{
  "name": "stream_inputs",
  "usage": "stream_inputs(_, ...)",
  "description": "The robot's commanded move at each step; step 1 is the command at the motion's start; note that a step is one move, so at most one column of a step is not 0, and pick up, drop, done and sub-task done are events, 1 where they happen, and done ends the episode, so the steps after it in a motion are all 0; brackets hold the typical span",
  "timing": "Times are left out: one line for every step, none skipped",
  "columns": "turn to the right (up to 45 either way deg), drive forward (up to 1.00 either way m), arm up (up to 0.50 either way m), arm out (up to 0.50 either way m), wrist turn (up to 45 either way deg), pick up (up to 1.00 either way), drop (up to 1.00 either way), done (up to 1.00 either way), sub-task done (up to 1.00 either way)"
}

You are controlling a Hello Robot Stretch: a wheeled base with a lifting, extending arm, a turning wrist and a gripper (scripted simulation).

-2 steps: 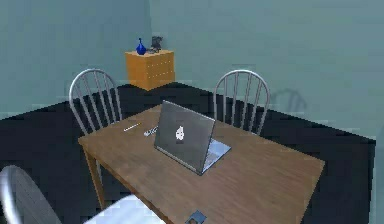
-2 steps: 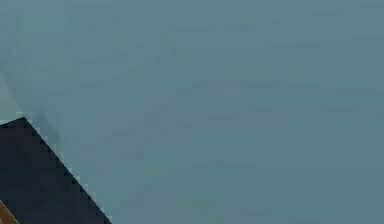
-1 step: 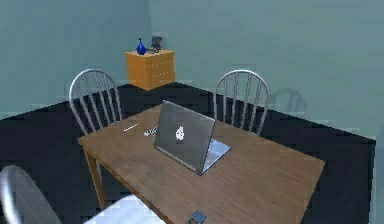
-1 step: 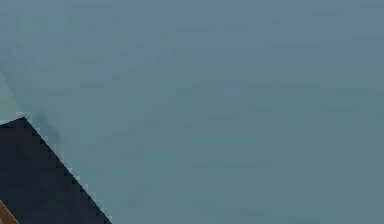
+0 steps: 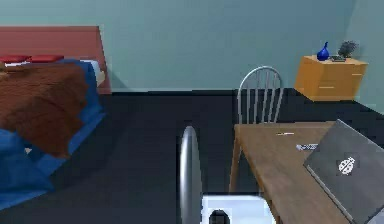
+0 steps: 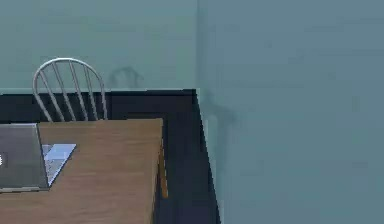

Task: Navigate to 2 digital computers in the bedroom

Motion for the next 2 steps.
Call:
stream_inputs(-45.0, 0.0, 0.0, 0.0, 0.0, 0.0, 0.0, 0.0, 0.0)
stream_inputs(-24.0, 0.0, 0.0, 0.0, 0.0, 0.0, 0.0, 0.0, 0.0)
